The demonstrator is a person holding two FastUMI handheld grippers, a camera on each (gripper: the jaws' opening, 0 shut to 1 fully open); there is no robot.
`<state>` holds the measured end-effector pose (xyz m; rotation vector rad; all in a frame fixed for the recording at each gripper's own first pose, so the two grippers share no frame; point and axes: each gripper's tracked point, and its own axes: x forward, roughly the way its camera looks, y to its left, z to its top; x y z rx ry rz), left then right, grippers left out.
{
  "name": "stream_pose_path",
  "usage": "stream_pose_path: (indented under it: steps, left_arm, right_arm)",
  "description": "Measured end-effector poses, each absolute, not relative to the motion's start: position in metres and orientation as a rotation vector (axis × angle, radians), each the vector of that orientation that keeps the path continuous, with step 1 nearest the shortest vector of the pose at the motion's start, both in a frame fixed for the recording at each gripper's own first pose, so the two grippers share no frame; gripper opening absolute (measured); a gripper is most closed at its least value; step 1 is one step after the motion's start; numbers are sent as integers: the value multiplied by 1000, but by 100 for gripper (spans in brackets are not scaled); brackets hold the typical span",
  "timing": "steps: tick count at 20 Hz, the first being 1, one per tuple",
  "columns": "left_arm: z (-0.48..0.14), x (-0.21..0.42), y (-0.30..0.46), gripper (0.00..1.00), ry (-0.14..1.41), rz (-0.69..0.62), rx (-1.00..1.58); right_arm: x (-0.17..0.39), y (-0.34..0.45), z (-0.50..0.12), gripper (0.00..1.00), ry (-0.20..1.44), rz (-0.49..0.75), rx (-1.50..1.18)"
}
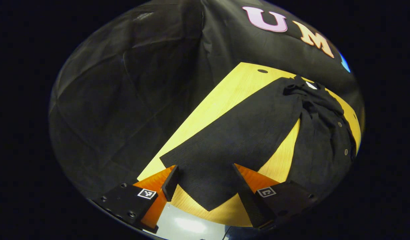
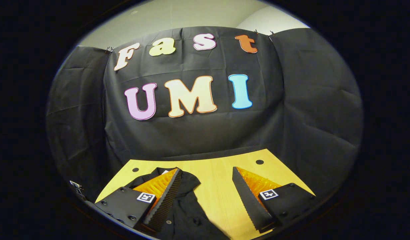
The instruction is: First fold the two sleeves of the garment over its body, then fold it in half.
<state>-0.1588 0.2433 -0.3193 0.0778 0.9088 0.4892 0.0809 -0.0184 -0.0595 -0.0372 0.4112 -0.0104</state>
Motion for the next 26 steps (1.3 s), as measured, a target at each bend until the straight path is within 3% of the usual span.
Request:
stream_pose_path:
  steps: [9,15,16,17,18,20,23,24,25,26]
  left_arm:
    - [-319,-161,242,90,876,431,43]
    - [-322,-159,237,83,860,409,18]
    - [-323,-157,234,71,858,402,22]
    - [-324,-156,233,70,855,397,24]
    - [-323,-156,230,60,854,395,25]
    - [-325,-156,230,50,856,397,33]
    - [-326,-154,225,42,847,389,41]
    - [-327,-154,224,34,850,383,48]
    - [-327,-151,221,35,845,372,52]
    - [-329,-151,218,22,851,370,60]
  right_arm:
    - [66,-30,-60,98,422,-25,-18]
    - [60,-40,-60,98,424,-30,4]
    - [58,-42,-60,98,426,-32,5]
    - [56,-44,-61,97,431,-34,8]
    - [54,-46,-61,92,435,-35,16]
    - [50,-50,-63,100,439,-42,35]
    - [48,-59,-63,100,437,-59,33]
    - [44,-62,-61,98,438,-64,30]
    - [43,-63,-61,98,436,-65,30]
    - [42,-63,-60,98,432,-66,33]
